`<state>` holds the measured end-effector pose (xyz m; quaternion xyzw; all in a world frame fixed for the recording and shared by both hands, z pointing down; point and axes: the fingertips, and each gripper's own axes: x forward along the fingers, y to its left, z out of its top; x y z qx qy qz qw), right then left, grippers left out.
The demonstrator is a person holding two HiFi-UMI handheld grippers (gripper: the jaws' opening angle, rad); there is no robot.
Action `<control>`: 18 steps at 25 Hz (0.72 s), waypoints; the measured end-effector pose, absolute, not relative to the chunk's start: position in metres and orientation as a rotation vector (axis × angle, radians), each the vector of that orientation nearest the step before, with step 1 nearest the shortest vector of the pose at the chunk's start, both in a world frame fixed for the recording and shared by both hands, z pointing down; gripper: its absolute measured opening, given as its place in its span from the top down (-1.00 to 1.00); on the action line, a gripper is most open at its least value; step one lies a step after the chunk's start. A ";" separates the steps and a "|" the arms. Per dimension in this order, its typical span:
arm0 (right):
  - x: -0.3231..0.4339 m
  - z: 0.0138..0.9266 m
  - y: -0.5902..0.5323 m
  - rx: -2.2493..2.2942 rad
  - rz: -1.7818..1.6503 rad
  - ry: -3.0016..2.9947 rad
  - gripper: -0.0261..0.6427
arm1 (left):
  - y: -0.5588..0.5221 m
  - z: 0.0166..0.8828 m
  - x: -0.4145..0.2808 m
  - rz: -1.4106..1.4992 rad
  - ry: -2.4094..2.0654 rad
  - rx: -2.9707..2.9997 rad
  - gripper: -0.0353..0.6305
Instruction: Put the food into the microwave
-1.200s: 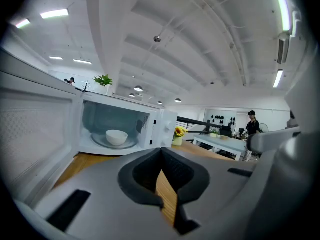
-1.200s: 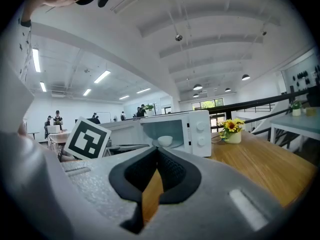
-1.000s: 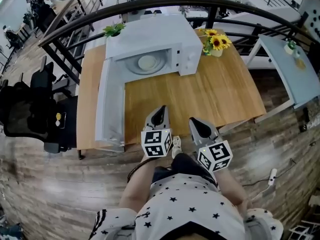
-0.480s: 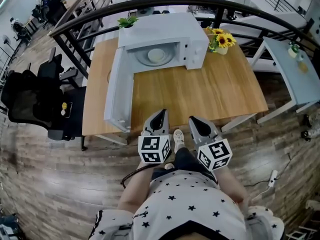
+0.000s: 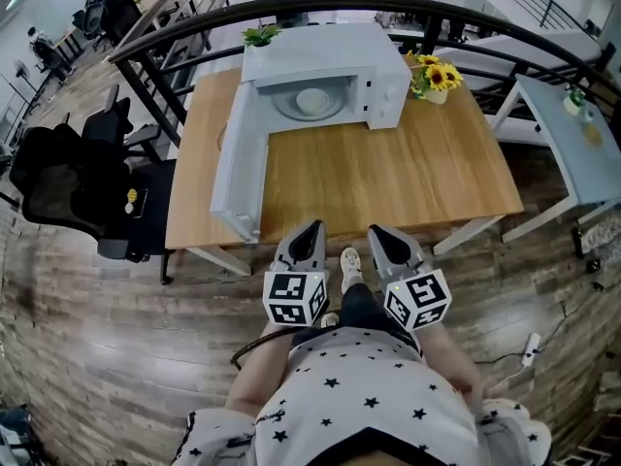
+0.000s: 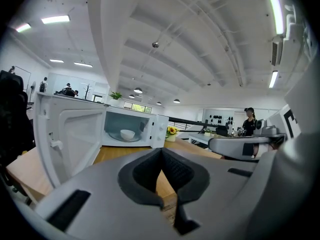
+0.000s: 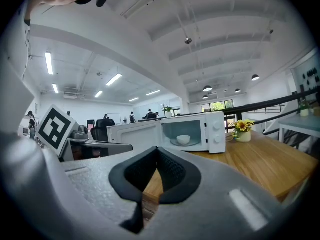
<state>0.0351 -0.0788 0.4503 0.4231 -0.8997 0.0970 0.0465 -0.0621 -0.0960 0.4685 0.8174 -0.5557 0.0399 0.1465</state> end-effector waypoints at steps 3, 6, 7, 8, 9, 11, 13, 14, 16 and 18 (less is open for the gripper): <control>0.032 0.452 -0.074 1.285 0.304 -2.744 0.90 | -0.092 0.468 -0.067 0.105 -1.605 2.344 0.88; 0.030 0.452 -0.071 1.284 0.306 -2.743 0.90 | -0.089 0.467 -0.070 0.100 -1.605 2.341 0.88; 0.029 0.452 -0.071 1.286 0.305 -2.742 0.90 | -0.090 0.467 -0.071 0.099 -1.605 2.340 0.88; 0.029 0.451 -0.071 1.288 0.304 -2.743 0.90 | -0.090 0.467 -0.071 0.099 -1.604 2.339 0.88; 0.030 0.450 -0.072 1.289 0.302 -2.743 0.90 | -0.091 0.467 -0.071 0.098 -1.602 2.339 0.88; 0.030 0.450 -0.074 1.290 0.293 -2.738 0.90 | -0.093 0.466 -0.070 0.097 -1.599 2.345 0.88; 0.030 0.450 -0.075 1.291 0.280 -2.729 0.90 | -0.094 0.465 -0.069 0.099 -1.594 2.352 0.88; 0.030 0.450 -0.075 1.295 0.277 -2.726 0.90 | -0.094 0.465 -0.069 0.102 -1.591 2.354 0.88; 0.029 0.450 -0.076 1.301 0.277 -2.723 0.90 | -0.096 0.467 -0.070 0.108 -1.586 2.353 0.88; 0.029 0.450 -0.077 1.302 0.282 -2.723 0.91 | -0.097 0.468 -0.071 0.111 -1.584 2.348 0.88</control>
